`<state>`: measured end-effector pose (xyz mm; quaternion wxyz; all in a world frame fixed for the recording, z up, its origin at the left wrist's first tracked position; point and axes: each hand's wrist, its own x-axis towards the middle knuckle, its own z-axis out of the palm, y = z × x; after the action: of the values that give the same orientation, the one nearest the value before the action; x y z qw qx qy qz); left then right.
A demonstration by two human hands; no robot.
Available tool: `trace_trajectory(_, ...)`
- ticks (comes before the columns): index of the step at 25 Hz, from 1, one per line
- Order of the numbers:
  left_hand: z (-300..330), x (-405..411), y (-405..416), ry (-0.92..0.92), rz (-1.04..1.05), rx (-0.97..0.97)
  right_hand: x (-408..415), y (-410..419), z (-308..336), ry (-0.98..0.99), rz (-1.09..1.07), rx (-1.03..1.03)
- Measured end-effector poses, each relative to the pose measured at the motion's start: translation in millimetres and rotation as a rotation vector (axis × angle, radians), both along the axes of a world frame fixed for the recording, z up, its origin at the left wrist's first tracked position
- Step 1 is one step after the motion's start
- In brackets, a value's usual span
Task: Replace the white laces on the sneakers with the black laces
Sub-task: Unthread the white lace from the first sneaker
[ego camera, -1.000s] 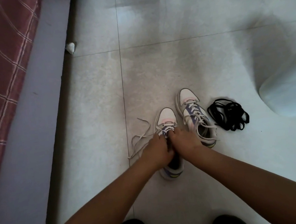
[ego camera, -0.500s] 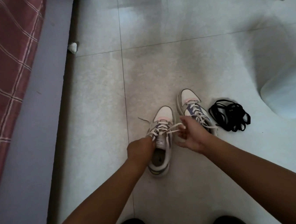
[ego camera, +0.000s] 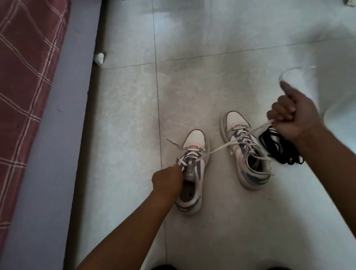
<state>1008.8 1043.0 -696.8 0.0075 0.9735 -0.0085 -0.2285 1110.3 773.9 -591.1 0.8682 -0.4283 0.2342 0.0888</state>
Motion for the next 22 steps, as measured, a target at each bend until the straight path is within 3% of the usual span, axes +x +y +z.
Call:
trace_trajectory(2,-2,-3,9,0.008,0.04,-0.064,8,-6,-3,0.028,0.037,-0.229)
trace_trajectory(3,-2,-5,10,0.014,0.051,-0.101,6,-1,-8,0.056,0.136,-0.439)
trace_trajectory(6,1,-7,5,0.052,0.074,-0.134,-22,40,-35,0.107,0.776,-1.293)
trace_trajectory(8,7,-4,1,0.06,0.111,-0.116,-51,75,-50,0.068,1.091,-1.562)
trace_trajectory(11,16,11,3,-0.02,0.181,-0.102,-78,116,-62,-0.032,1.099,-1.551)
trace_trajectory(14,21,19,-3,0.032,0.185,-0.124,-83,141,-72,-0.06,1.059,-1.475)
trace_trajectory(18,20,23,-11,0.054,0.237,-0.212,-81,144,-81,-0.072,1.056,-1.552)
trace_trajectory(22,21,22,0,0.017,0.22,-0.253,-85,130,-88,-0.102,1.05,-1.469)
